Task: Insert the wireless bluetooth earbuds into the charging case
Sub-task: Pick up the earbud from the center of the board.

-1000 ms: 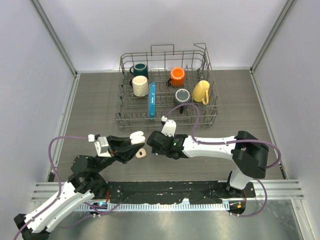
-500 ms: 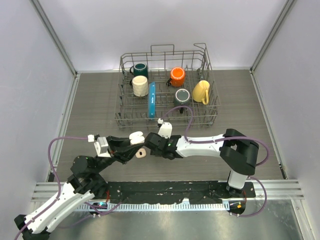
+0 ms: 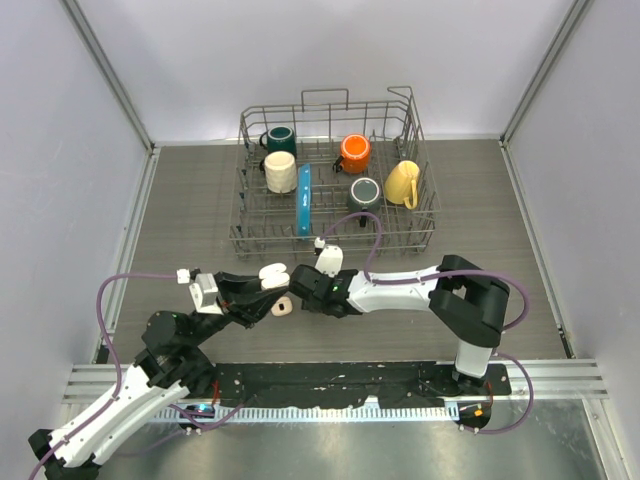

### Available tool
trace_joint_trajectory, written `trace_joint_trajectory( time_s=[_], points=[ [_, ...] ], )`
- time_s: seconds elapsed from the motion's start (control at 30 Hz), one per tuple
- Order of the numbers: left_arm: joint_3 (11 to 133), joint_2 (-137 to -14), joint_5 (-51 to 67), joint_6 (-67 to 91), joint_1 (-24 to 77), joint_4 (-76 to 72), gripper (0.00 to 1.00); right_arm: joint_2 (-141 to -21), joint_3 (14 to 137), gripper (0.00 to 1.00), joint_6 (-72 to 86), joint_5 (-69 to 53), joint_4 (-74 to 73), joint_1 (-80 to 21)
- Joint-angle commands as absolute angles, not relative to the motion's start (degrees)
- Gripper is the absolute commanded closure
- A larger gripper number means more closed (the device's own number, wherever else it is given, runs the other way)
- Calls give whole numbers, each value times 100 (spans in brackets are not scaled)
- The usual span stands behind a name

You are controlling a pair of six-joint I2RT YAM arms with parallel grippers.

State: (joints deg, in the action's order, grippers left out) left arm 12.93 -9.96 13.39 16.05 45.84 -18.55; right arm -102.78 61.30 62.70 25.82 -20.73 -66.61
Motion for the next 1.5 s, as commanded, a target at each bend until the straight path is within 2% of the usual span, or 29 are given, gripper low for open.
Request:
trace_joint_trajectory(
  time_s=[0.0, 0.13, 0.4, 0.5, 0.57, 0.67, 1.47],
  points=[
    [1310, -1019, 1248, 1564, 4570, -2057, 100, -10362, 6258, 60, 6232, 2690, -1942, -6627],
    [1318, -1090, 1274, 1556, 4579, -2074, 100, -10406, 6258, 62, 6214, 2628, -1925, -6627],
    [1301, -1081, 1239, 1582, 4579, -2092, 100, -10406, 6161, 71, 6187, 2645, -1925, -6618],
    [1301, -1090, 1239, 1573, 4579, -2092, 100, -10389, 6091, 71, 6196, 2646, -1925, -6583],
    [1301, -1098, 1239, 1573, 4579, -2100, 100, -10389, 6073, 67, 6196, 2610, -1925, -6557],
    [1310, -1116, 1266, 1582, 4579, -2109, 100, -10406, 6099, 65, 6161, 2566, -1925, -6539],
    [1292, -1099, 1248, 1617, 4579, -2109, 100, -10591, 6152, 67, 5968, 2531, -2030, -6469]
  ],
)
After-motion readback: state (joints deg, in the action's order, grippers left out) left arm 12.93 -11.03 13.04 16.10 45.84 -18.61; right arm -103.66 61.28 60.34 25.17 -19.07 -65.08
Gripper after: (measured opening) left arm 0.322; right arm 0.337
